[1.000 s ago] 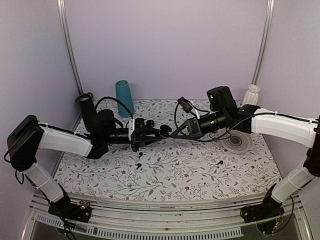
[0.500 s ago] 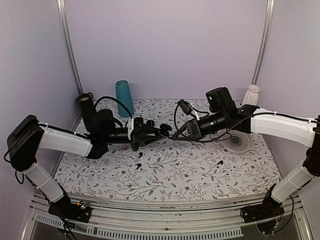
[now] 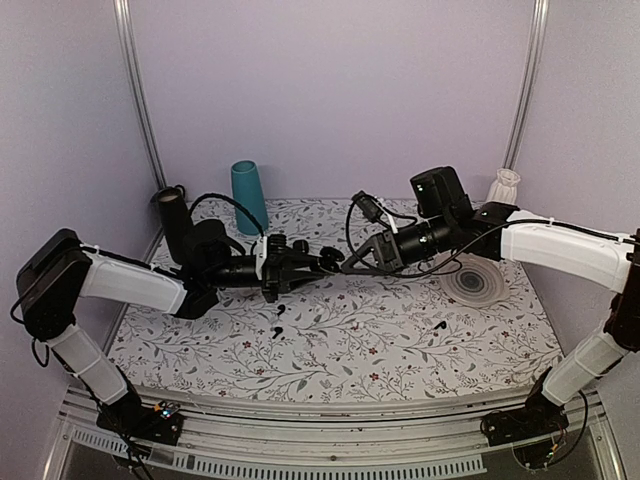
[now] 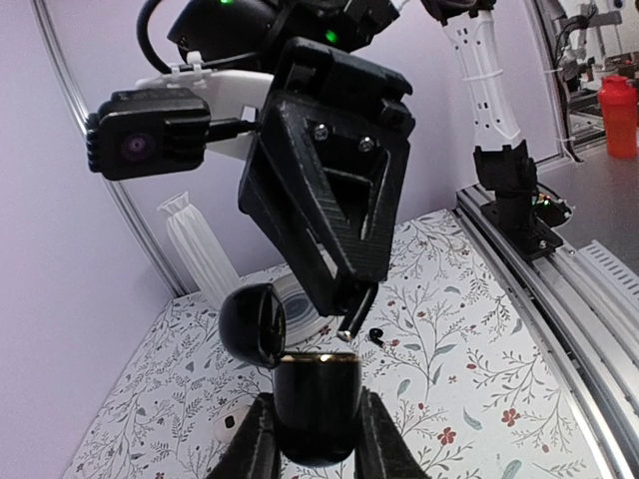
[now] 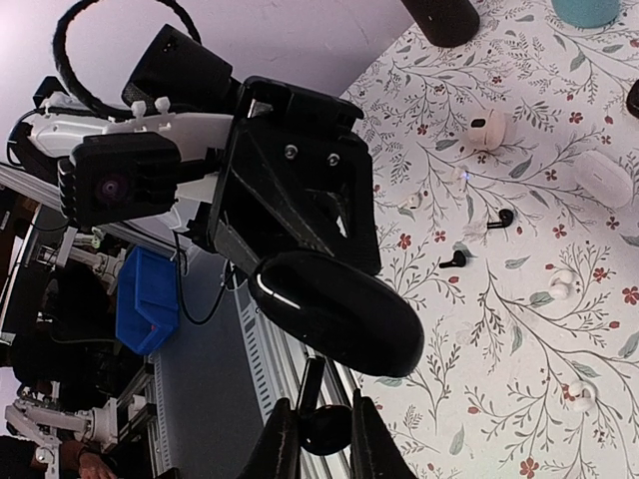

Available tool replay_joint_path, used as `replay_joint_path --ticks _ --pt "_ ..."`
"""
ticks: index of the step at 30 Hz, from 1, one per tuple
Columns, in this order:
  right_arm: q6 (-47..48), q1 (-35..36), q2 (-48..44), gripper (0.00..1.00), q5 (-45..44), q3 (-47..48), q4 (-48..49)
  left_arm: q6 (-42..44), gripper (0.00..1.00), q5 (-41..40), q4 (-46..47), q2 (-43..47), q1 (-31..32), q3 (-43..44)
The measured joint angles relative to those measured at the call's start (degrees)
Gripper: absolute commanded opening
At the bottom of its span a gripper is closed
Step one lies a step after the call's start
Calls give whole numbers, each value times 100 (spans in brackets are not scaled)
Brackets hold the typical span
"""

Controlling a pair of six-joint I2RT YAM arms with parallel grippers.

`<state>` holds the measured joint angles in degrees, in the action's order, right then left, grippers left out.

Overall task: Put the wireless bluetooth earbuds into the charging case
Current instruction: Insert the right earbud into the left side groove of the charging case.

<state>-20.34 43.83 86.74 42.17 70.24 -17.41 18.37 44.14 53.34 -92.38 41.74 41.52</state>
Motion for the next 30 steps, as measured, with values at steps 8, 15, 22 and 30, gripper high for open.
replay_joint_path --ticks 8,15,22,30 --pt "0 0 66 4 46 63 -116 -50 0 2 61 -59 0 0" --pt "-2 0 66 4 72 63 -153 -98 0 31 96 -68 2 0" --pt "-31 0 125 4 201 146 -188 -103 0 44 114 -101 2 0" --pt "-144 0 225 5 269 260 -186 -35 0 44 63 -109 24 0"
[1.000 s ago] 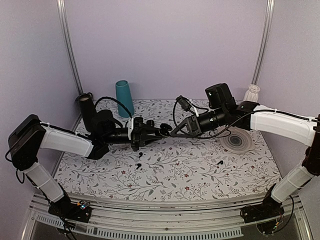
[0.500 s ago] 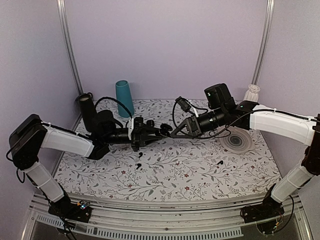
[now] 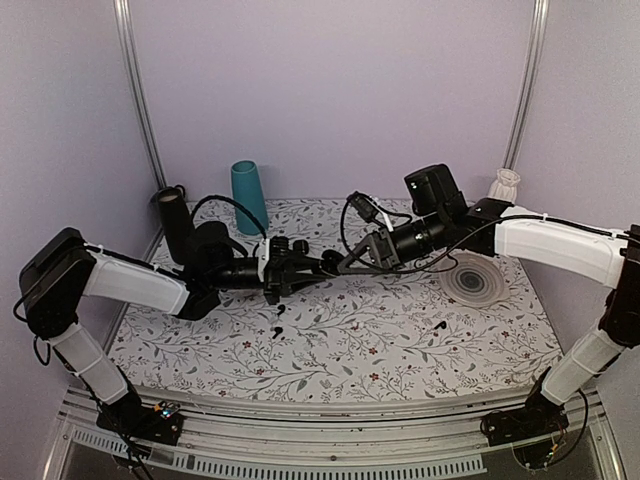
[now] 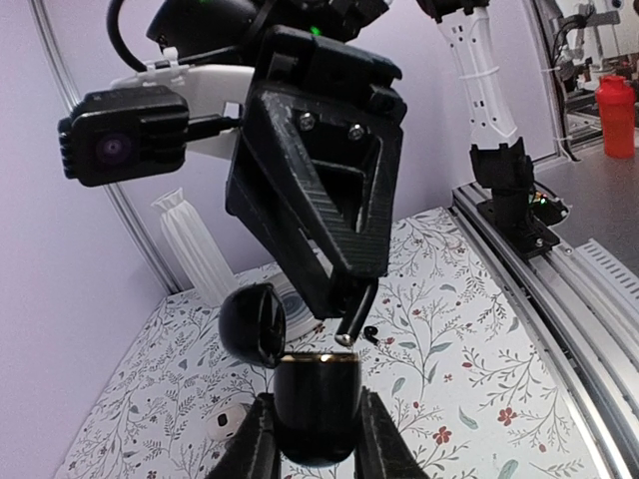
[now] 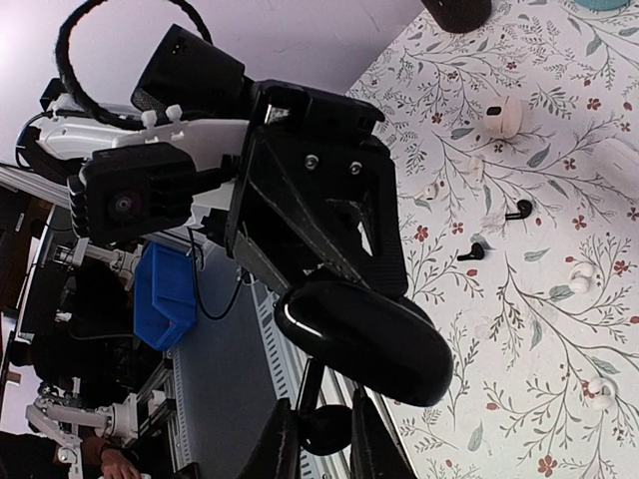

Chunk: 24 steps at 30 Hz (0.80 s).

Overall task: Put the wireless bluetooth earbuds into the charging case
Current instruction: Insert the right earbud into the left side groove of the charging case.

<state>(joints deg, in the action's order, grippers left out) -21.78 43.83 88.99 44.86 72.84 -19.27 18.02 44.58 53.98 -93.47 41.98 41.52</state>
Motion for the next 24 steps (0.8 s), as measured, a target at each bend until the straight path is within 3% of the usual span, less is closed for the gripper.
replay_joint_path --ticks 24 --pt "-671 -33 413 4 177 70 -48 492 0 -291 -525 -151 179 11"
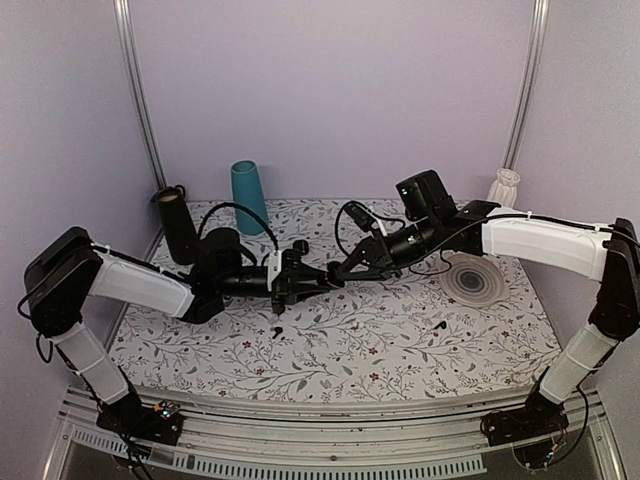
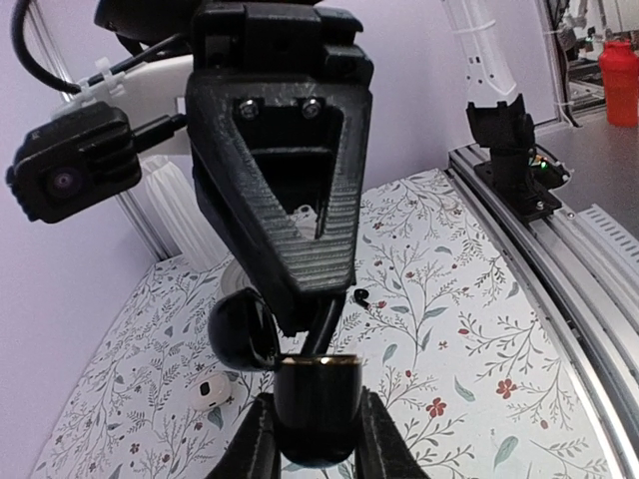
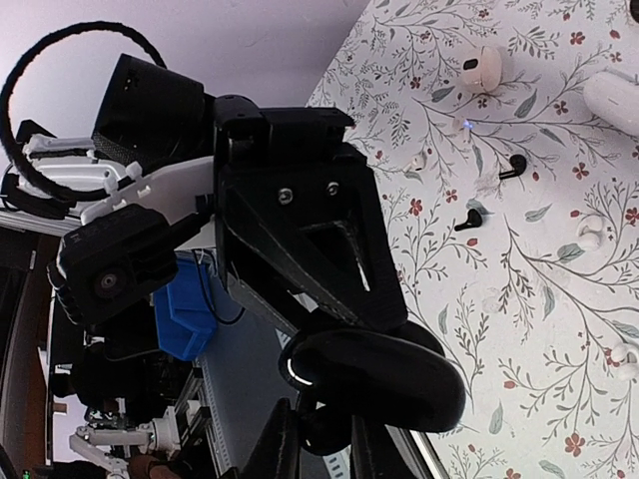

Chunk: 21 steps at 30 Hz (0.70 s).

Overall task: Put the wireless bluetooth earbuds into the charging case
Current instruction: Insert the right earbud into the left side groove of the charging case.

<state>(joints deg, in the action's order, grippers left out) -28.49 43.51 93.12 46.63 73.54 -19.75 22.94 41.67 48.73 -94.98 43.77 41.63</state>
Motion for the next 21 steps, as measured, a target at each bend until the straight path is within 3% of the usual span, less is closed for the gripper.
replay_joint_path --ticks 10,21 --pt "-378 -63 190 4 105 0 -291 17 0 -184 87 -291 111 -11" --pt "-654 -98 446 4 326 24 -831 -162 0 -286 955 -879 334 -188"
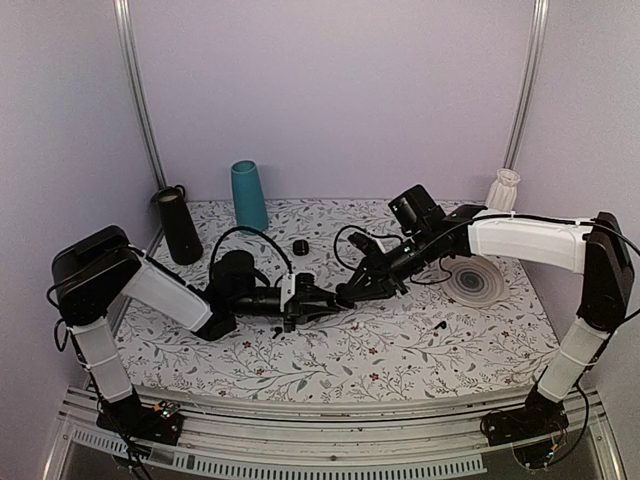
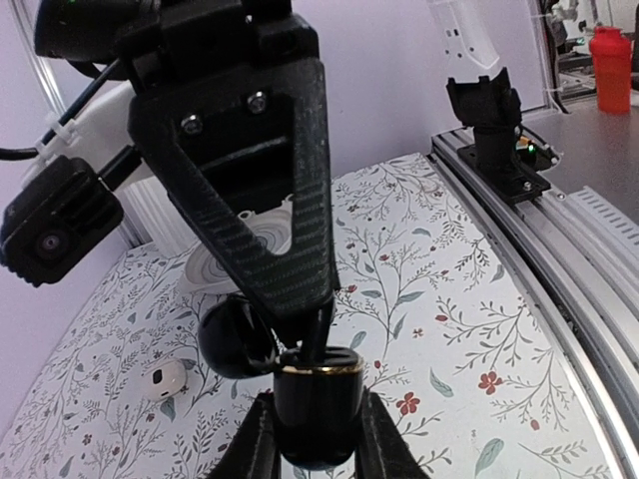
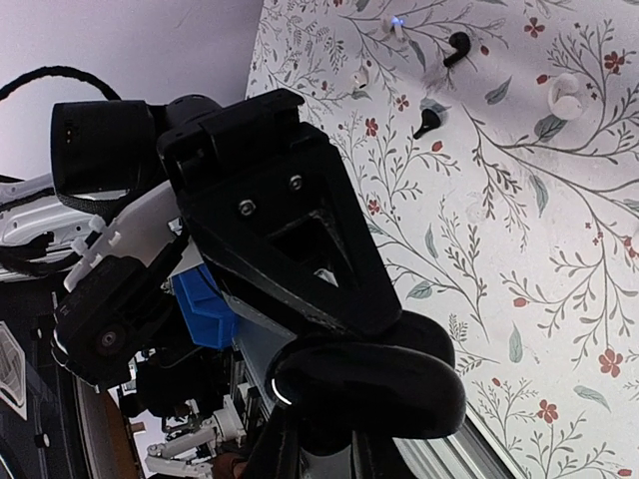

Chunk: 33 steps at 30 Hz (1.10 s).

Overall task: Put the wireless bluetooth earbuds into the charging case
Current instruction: Insert the right earbud into the left side groove of the charging case.

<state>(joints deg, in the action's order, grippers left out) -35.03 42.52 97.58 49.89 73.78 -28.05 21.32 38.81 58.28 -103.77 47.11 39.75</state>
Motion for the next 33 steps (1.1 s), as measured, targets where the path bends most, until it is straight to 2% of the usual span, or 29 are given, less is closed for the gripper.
replay_joint_path --ticks 15,33 --pt "-413 -57 170 5 -48 9 -435 -280 0 -330 752 -592 258 -31" --pt "-901 -140 203 14 -592 -114 -546 -619 0 -1043 1296 -1320 522 212"
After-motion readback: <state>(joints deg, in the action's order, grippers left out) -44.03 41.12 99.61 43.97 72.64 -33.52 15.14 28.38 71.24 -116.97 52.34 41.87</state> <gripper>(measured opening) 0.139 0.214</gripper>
